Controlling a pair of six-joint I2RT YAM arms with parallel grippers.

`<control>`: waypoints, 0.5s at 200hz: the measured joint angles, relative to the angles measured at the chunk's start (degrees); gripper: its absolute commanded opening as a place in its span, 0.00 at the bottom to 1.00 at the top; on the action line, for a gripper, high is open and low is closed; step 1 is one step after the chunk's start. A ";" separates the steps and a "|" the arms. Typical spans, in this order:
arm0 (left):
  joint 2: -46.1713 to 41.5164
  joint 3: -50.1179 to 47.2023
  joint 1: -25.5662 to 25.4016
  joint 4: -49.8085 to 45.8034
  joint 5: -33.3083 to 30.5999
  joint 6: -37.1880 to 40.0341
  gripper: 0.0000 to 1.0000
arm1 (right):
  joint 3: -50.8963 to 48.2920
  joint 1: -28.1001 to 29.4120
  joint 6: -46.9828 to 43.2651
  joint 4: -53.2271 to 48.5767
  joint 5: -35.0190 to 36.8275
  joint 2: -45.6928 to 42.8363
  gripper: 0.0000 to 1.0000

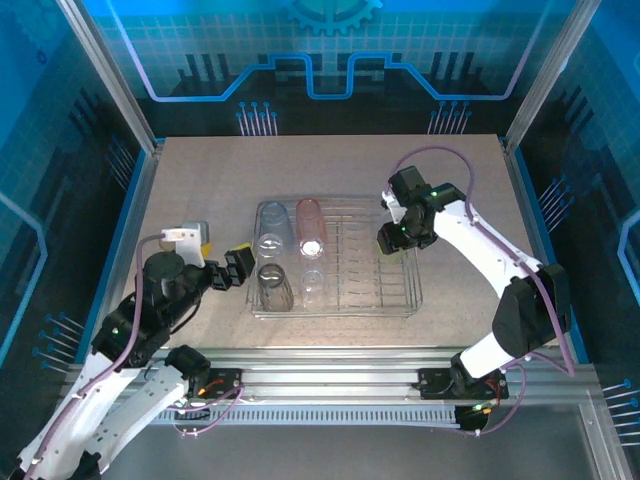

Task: Load the cups into the dish rack

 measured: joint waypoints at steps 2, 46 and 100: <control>-0.11 0.00 0.00 -0.02 -0.20 -0.09 0.99 | -0.11 0.04 0.00 0.09 0.07 0.00 0.06; -2.49 -1.99 0.00 0.46 -2.99 -0.33 0.99 | -2.19 0.55 -0.07 2.58 1.66 1.18 0.09; -6.56 -5.20 0.00 1.20 -8.28 -1.86 0.99 | -3.39 1.20 -1.07 5.18 3.63 2.38 0.12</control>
